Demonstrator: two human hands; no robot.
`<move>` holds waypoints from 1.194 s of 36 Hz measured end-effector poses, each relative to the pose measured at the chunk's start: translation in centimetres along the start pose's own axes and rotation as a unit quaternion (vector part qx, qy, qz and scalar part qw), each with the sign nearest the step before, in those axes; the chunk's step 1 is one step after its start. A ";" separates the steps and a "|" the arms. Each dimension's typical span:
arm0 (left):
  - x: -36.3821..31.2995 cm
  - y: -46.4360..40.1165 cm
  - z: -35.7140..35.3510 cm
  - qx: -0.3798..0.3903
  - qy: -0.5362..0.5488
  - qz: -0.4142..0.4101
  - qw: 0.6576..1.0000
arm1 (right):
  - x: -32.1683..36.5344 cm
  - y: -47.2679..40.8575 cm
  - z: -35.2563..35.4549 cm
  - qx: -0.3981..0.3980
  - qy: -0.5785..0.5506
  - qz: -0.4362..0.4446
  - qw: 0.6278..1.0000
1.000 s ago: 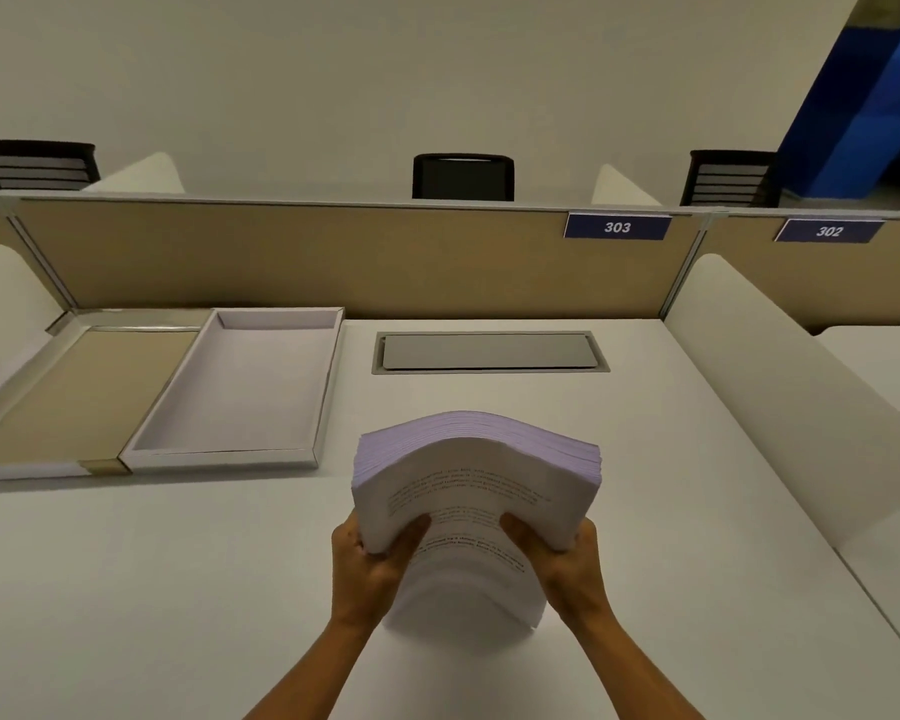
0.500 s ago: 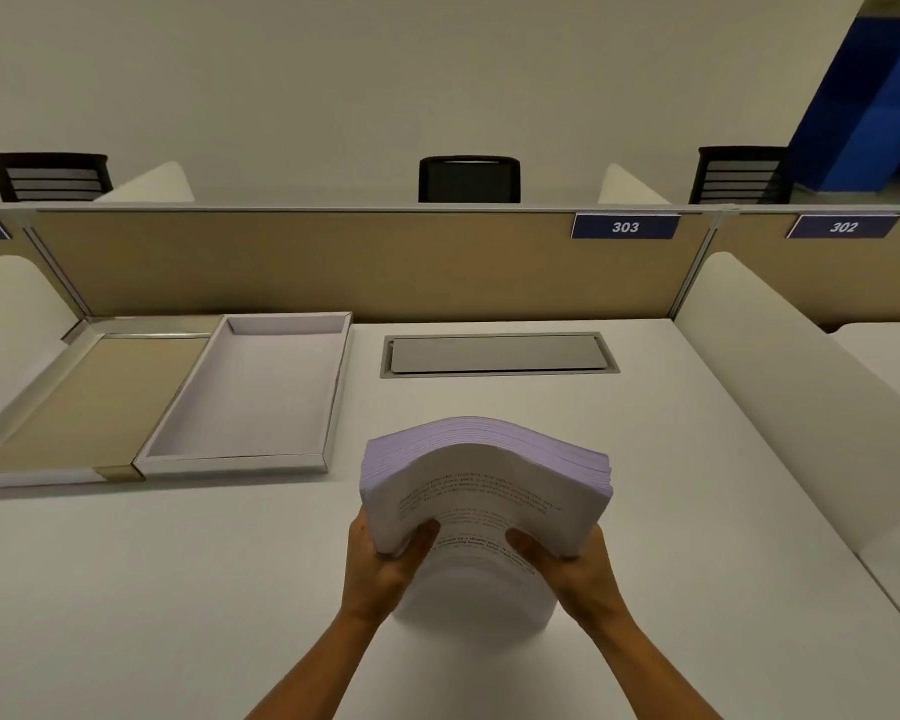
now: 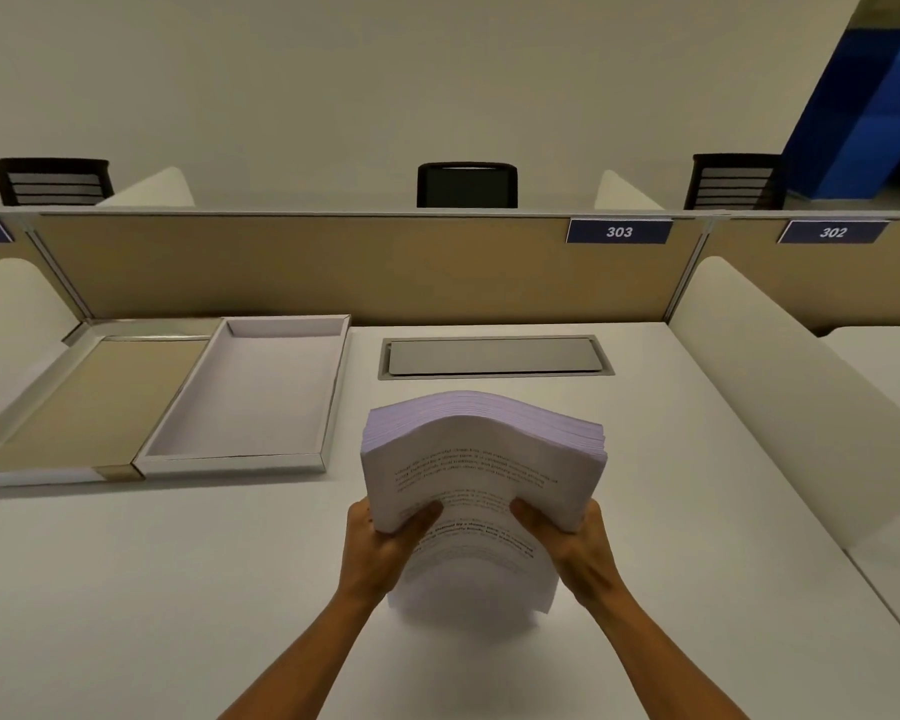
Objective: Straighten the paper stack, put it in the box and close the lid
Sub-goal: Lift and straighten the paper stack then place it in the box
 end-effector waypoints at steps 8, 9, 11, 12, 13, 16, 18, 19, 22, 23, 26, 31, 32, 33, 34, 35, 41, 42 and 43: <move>1.3 0.8 0.1 0.006 0.003 0.031 0.999 | -2.0 1.1 0.2 0.006 -0.002 -0.026 1.000; 1.4 0.8 0.2 0.006 0.006 0.034 0.999 | -2.2 1.2 0.2 0.007 -0.002 -0.030 1.000; 1.5 0.9 0.3 0.012 0.006 0.037 0.999 | -2.3 1.2 0.2 0.004 -0.004 -0.036 0.999; 1.5 0.9 0.3 0.017 0.005 0.041 0.999 | -2.3 1.1 0.3 0.005 -0.003 -0.038 0.999; 1.7 1.0 0.3 0.021 0.003 0.047 0.999 | -2.3 1.0 0.3 0.008 -0.001 -0.039 0.999; 2.7 1.5 0.3 0.031 -0.001 0.072 0.997 | -2.7 1.0 0.4 0.017 0.015 -0.043 0.999; 3.3 1.8 0.3 0.031 -0.002 0.082 0.996 | -2.9 1.1 0.4 0.012 0.021 -0.045 0.999; 3.4 1.9 0.4 0.028 -0.002 0.085 0.996 | -2.9 1.2 0.4 0.007 0.025 -0.045 0.999; 2.9 1.7 0.4 0.026 -0.013 0.086 0.996 | -2.8 1.1 0.5 0.001 0.034 -0.045 0.998; 2.7 1.6 0.5 0.028 -0.018 0.087 0.996 | -2.7 1.0 0.5 0.001 0.038 -0.045 0.998; 2.3 1.1 0.5 0.030 -0.025 0.096 0.995 | -2.3 0.5 0.4 0.001 0.050 -0.048 0.998; 1.9 0.8 1.1 0.033 -0.017 0.139 0.990 | -1.7 -0.2 -0.1 0.014 0.051 -0.081 0.995; 1.9 0.7 1.3 0.036 -0.017 0.150 0.988 | -1.7 -0.3 -0.2 0.019 0.053 -0.090 0.994; 1.8 0.5 1.5 0.041 -0.018 0.162 0.986 | -1.6 -0.4 -0.3 0.024 0.057 -0.100 0.993; 1.7 0.3 1.8 0.050 -0.018 0.175 0.983 | -1.6 -0.6 -0.5 0.027 0.062 -0.112 0.991; 1.7 0.1 2.1 0.060 -0.017 0.188 0.980 | -1.5 -0.7 -0.7 0.029 0.066 -0.126 0.989; 1.5 -0.9 4.2 0.091 -0.017 0.254 0.963 | -2.1 -1.8 -2.5 0.029 0.066 -0.215 0.974; 1.5 -1.0 4.6 0.092 -0.016 0.263 0.960 | -2.3 -1.9 -3.0 0.030 0.062 -0.232 0.970; 1.5 -1.2 5.0 0.091 -0.016 0.273 0.958 | -2.4 -2.1 -3.4 0.031 0.060 -0.248 0.966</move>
Point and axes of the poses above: each hand's wrist, its own y-axis away from the middle knuckle, its own z-axis out of the back of the hand, x = y × z, the point moved 2 cm from there along -y, towards the middle knuckle, and after that the axes turned 2 degrees about z, right-handed, at the moved point
